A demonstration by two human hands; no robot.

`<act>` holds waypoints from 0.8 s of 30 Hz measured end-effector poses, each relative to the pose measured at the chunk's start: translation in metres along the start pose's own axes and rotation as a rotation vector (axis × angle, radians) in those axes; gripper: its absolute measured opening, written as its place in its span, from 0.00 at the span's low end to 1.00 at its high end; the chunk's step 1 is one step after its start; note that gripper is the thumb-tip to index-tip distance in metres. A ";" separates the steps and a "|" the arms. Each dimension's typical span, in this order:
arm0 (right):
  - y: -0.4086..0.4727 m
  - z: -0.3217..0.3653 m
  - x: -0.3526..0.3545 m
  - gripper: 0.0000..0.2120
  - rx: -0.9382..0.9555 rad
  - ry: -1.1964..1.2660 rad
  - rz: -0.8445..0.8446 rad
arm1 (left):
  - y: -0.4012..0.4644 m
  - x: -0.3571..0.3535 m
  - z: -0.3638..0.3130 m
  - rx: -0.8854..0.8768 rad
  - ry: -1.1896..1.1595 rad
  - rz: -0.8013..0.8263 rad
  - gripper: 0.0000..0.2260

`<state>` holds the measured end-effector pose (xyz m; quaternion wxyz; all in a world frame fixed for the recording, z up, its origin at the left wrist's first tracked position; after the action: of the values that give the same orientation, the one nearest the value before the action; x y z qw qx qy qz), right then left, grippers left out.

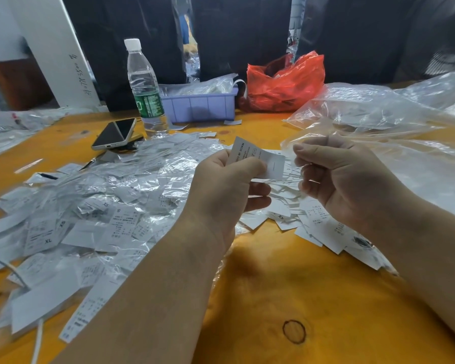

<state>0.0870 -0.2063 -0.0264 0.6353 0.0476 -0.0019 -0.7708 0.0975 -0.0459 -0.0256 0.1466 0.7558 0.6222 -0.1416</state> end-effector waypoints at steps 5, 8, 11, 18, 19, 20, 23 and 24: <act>-0.003 0.002 -0.006 0.04 0.024 -0.031 0.059 | 0.001 0.002 0.000 -0.005 0.003 -0.026 0.06; -0.005 0.003 -0.008 0.04 0.027 -0.048 0.083 | 0.001 0.003 -0.001 -0.008 0.000 -0.031 0.06; -0.006 0.003 -0.010 0.06 0.029 -0.067 0.107 | 0.001 0.003 -0.001 -0.011 -0.002 -0.032 0.06; -0.006 0.003 -0.011 0.11 0.008 -0.073 0.121 | 0.001 0.003 0.000 -0.005 -0.011 -0.022 0.06; -0.006 0.003 -0.011 0.11 0.004 -0.074 0.125 | 0.001 0.003 0.000 -0.003 -0.013 -0.019 0.05; -0.007 0.003 -0.012 0.12 0.001 -0.075 0.129 | 0.001 0.003 0.000 -0.001 -0.014 -0.018 0.05; -0.007 0.001 -0.014 0.13 -0.010 -0.069 0.142 | 0.001 0.002 0.000 0.010 -0.031 -0.014 0.06; -0.007 0.001 -0.014 0.13 -0.012 -0.066 0.147 | 0.001 0.002 0.000 0.014 -0.038 -0.014 0.05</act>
<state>0.0829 -0.1913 -0.0249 0.6899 0.0180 -0.0215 -0.7234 0.0991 -0.0442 -0.0266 0.1519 0.7498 0.6235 -0.1613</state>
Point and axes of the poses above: each hand's wrist, its own y-axis towards the middle knuckle, its own x-axis out of the back of the hand, z = x × y, the point moved 5 cm from there along y, towards the middle knuckle, and after that the axes turned 12 degrees about -y, right-handed, at the moved point
